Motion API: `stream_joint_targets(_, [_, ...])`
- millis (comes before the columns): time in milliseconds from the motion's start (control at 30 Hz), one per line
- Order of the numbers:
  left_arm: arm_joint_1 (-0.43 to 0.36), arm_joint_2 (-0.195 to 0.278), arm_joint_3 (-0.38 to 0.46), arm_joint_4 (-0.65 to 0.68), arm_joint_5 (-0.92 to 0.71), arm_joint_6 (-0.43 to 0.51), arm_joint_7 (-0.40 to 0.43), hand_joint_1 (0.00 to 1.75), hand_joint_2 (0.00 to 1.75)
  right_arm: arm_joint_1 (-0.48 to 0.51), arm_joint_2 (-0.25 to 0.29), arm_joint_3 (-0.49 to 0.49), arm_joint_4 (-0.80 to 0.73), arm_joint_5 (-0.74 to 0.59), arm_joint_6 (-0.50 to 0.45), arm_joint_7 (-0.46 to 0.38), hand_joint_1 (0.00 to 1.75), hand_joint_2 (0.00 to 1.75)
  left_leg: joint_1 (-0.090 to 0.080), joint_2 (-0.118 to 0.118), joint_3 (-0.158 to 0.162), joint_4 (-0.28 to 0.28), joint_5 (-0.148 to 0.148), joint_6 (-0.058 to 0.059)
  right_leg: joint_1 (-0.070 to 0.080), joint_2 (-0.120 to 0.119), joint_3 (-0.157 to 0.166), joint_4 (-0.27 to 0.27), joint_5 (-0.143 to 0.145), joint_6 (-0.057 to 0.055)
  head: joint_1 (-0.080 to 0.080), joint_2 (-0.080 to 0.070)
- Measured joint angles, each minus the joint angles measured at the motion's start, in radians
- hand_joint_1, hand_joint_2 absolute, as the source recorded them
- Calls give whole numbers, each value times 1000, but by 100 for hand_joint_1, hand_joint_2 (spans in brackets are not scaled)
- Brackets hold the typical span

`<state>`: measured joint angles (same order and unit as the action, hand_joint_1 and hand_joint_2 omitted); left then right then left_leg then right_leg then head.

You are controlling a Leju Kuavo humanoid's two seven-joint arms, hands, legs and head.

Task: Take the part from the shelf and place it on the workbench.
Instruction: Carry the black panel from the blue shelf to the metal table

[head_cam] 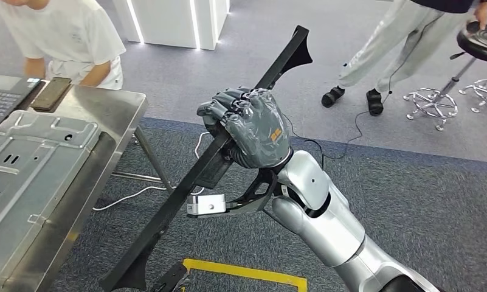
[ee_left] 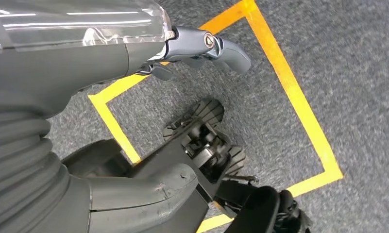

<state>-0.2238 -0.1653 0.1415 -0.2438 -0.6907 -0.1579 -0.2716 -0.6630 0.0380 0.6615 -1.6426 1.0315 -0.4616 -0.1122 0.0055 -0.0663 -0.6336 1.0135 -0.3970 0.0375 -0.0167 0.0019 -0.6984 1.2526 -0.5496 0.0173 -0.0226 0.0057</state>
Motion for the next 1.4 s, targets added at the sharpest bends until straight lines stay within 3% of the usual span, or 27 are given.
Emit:
stream_joint_targets(33, [0,0,0,0,0,0,0,0,175,-1,0,0,0,0,0,0,175,175,1,-14,0,4,-2,-3,-2,13,24,-62,40,-2,0,0])
stream_joint_targets(100, [-2,0,0,0,0,0,0,0,175,-1,0,0,0,0,0,0,175,175,0,-40,-7,15,-7,-12,-6,55,67,-166,85,-5,0,0])
stream_joint_targets(167, [-1,0,0,0,0,1,0,0,175,-1,0,0,0,0,0,0,175,175,2,-60,-14,18,-7,-23,-4,71,78,-194,86,-9,0,0])
stream_joint_targets(200, [0,0,0,0,0,1,0,0,175,-1,0,0,0,0,0,0,175,175,4,-70,-17,16,-5,-30,-4,61,80,-196,88,-14,0,0])
stream_joint_targets(233, [2,1,0,0,0,2,0,0,175,-1,0,0,0,0,0,0,175,175,4,-65,-18,18,-6,-36,-4,49,84,-200,89,-20,0,0])
stream_joint_targets(300, [2,2,0,0,0,4,0,0,175,-3,2,0,-1,0,-1,0,175,175,2,-18,-36,58,-30,-47,-7,25,92,-209,92,-33,-2,0])
stream_joint_targets(367, [0,3,0,0,0,6,0,0,175,-1,2,0,-2,0,-1,0,175,175,4,38,-90,169,-84,-56,-4,-1,96,-211,89,-41,-3,0])
stream_joint_targets(433, [0,3,0,0,0,7,0,0,175,3,2,0,-2,0,-1,0,175,175,7,55,-144,270,-116,-61,-2,-30,98,-210,85,-43,-3,0])
stream_joint_targets(467, [1,3,0,0,0,7,0,0,175,5,2,0,-2,0,-2,0,175,175,8,58,-149,276,-107,-62,-1,-43,99,-209,82,-42,-3,0])
stream_joint_targets(533, [3,4,0,0,0,8,0,0,175,6,2,0,-3,0,-2,0,175,175,8,75,-101,183,-50,-59,-1,-69,106,-208,75,-38,-3,0])
stream_joint_targets(567, [3,4,0,0,0,8,0,0,175,5,2,0,-3,0,-3,0,175,175,3,97,-64,116,-26,-54,1,-80,111,-207,70,-35,-3,0])
stream_joint_targets(633, [0,4,0,0,0,8,0,0,175,4,2,0,-3,0,-3,0,175,175,-6,127,-18,30,-4,-39,7,-100,120,-208,62,-25,-3,0])
stream_joint_targets(667, [0,5,0,0,0,8,-1,0,175,4,2,0,-3,0,-3,0,175,175,-10,129,-14,19,-8,-32,10,-109,123,-210,60,-20,-3,0])
stream_joint_targets(733, [2,5,0,0,0,8,-1,0,175,3,2,0,-3,2,-4,0,175,175,-8,105,-12,13,-6,-19,10,-123,131,-213,54,-8,-3,0])
stream_joint_targets(800, [4,5,0,0,0,8,-2,0,175,2,2,0,-6,4,-5,0,175,175,-3,82,-5,2,-2,-7,6,-86,123,-183,28,2,-2,0])
stream_joint_targets(867, [2,5,0,0,0,8,-3,0,175,3,1,-1,-8,7,-6,0,175,175,-2,61,-1,-2,0,2,3,-27,73,-78,-25,6,-2,0])
stream_joint_targets(933, [2,5,0,0,0,8,-4,0,175,9,-2,-2,-8,8,-6,1,175,175,-3,36,-1,0,-1,6,4,-6,6,37,-59,7,-1,0])
stream_joint_targets(967, [3,5,0,0,0,8,-4,0,175,12,-3,-2,-8,9,-6,1,175,175,-4,21,-1,2,-2,7,4,-3,-12,56,-50,7,-2,0])
stream_joint_targets(1033, [5,5,0,0,0,8,-4,0,175,14,-3,-2,-8,9,-6,1,175,175,-4,-9,0,8,-4,6,3,4,6,-16,19,4,-2,0])
stream_joint_targets(1100, [4,4,0,0,0,9,-5,0,175,14,-3,-2,-9,10,-6,2,175,175,-4,-35,-3,15,-8,1,0,46,51,-140,83,-3,-2,0])
stream_joint_targets(1167, [4,4,0,0,0,9,-6,0,175,14,-4,-2,-9,10,-6,2,175,175,-1,-57,-10,17,-8,-10,0,77,73,-196,96,-9,-1,0])
stream_joint_targets(1233, [7,4,0,0,0,9,-7,0,175,14,-4,-2,-11,10,-6,3,175,175,1,-78,-16,14,-5,-23,-1,62,80,-204,96,-17,-1,0])
stream_joint_targets(1267, [9,4,0,0,0,9,-7,0,175,14,-3,-2,-11,10,-6,3,175,175,0,-72,-17,17,-8,-29,-3,51,85,-211,98,-22,-1,0])
stream_joint_targets(1300, [10,5,0,0,0,9,-7,0,175,13,-2,-2,-11,10,-6,3,175,175,-2,-51,-25,35,-18,-34,-6,37,92,-217,99,-28,-3,0])
stream_joint_targets(1400, [7,5,0,0,1,9,-7,0,175,13,-1,-2,-12,10,-6,3,175,175,1,37,-105,199,-98,-47,-4,-7,105,-225,96,-40,-8,0])
